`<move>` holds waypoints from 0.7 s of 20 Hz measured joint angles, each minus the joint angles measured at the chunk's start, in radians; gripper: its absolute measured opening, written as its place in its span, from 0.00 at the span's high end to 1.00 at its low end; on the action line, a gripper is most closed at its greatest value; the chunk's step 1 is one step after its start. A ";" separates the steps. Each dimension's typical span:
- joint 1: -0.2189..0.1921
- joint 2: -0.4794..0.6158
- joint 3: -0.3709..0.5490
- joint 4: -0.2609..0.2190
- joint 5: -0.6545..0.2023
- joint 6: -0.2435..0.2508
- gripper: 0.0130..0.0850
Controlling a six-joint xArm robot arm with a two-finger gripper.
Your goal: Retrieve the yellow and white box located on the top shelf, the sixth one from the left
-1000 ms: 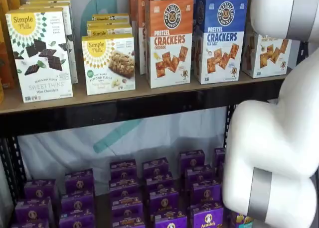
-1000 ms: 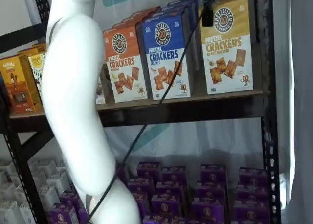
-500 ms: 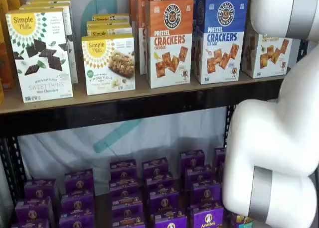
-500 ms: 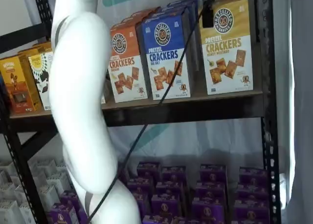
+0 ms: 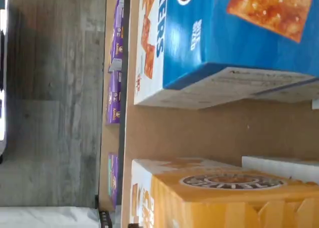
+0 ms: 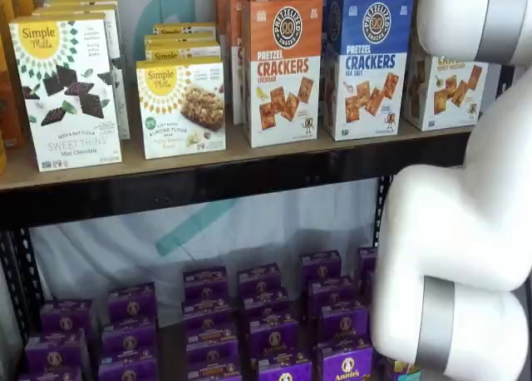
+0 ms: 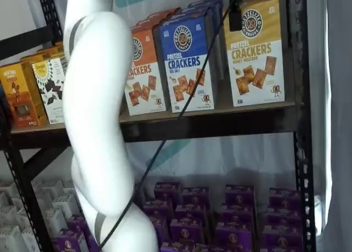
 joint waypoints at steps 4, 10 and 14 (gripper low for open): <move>0.013 0.002 -0.001 -0.028 0.002 0.003 0.00; 0.024 0.005 -0.004 -0.056 0.005 0.004 0.00; 0.027 0.010 -0.012 -0.066 0.013 0.005 0.00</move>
